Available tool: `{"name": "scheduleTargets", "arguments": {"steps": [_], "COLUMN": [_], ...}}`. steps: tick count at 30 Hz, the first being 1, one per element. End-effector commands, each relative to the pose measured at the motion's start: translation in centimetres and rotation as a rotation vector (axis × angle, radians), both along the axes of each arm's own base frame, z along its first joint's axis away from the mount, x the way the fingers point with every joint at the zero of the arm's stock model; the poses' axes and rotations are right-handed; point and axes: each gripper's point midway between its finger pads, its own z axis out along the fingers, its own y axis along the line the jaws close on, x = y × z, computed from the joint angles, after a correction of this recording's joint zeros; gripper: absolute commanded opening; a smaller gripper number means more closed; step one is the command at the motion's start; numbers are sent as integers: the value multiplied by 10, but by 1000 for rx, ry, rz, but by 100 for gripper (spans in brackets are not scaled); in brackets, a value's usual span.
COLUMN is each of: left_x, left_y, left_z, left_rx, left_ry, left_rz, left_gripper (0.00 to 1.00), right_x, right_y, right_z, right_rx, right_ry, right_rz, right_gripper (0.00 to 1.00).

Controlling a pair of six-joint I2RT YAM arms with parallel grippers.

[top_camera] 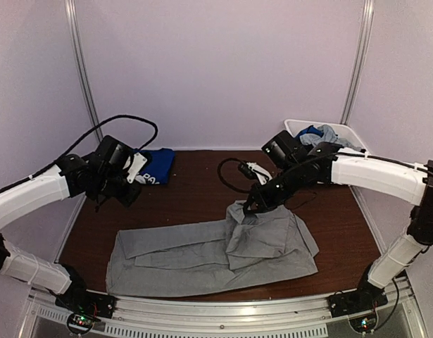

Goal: Fold and stack the mixed laundry pile
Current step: Fold the 1/3-folded shirt at the center of the board.

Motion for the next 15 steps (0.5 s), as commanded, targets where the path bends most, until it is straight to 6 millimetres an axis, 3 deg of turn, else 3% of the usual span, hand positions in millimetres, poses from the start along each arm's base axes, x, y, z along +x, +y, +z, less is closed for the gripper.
{"name": "scheduleTargets", "arguments": {"steps": [1,6,11,15], "left_x": [9,-22,-37,-34], "left_y": [-43,-66,-64,-64], "left_z": [-9,-83,-124,-151], "left_rx": [-365,-522,-514,-472], "left_ry": [65,321,410,450], "left_rz": [122,179,216,260], "left_gripper": [34,26,23,20], "right_x": [31,42,48,62], "right_y": [7,-5,-23,-31], "right_z": [-27,-83,-129,-147], "right_rx": [57,18,0,2], "right_ry": [-8,65,135,161], "right_rz": [-12,-55,-107,-141], "right_gripper": [0,0,0,0]}}
